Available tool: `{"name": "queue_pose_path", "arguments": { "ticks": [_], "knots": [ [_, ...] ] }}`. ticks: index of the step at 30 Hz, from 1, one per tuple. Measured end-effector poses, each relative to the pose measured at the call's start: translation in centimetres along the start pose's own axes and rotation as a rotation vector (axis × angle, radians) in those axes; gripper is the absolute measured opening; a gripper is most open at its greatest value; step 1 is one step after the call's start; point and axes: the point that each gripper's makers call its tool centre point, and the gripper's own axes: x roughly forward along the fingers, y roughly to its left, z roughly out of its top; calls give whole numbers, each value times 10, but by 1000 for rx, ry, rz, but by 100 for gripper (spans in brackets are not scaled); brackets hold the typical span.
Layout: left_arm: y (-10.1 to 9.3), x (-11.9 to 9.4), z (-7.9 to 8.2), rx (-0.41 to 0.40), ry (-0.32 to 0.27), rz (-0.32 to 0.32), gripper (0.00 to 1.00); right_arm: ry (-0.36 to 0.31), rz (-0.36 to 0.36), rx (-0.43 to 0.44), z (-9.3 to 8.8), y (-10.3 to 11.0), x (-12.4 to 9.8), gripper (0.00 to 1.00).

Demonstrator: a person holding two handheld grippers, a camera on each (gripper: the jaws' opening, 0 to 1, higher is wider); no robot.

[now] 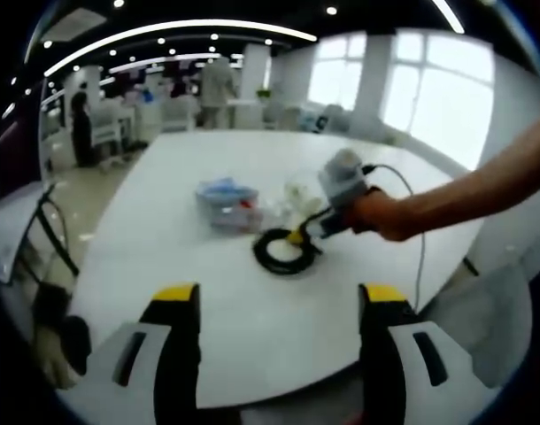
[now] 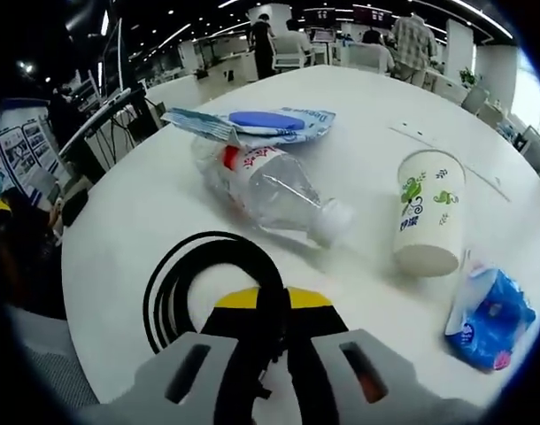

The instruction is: Arrange the tabletop items into an orderly group along one side of the table until the central work area is clear of visible clutter.

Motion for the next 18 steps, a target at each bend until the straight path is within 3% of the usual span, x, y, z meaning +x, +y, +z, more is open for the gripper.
{"name": "queue_pose_path", "arguments": {
  "ticks": [18],
  "knots": [
    [-2, 0, 0, 8, -5, -5, 69, -108, -16, -27, 14, -1, -39, 5]
  ]
}}
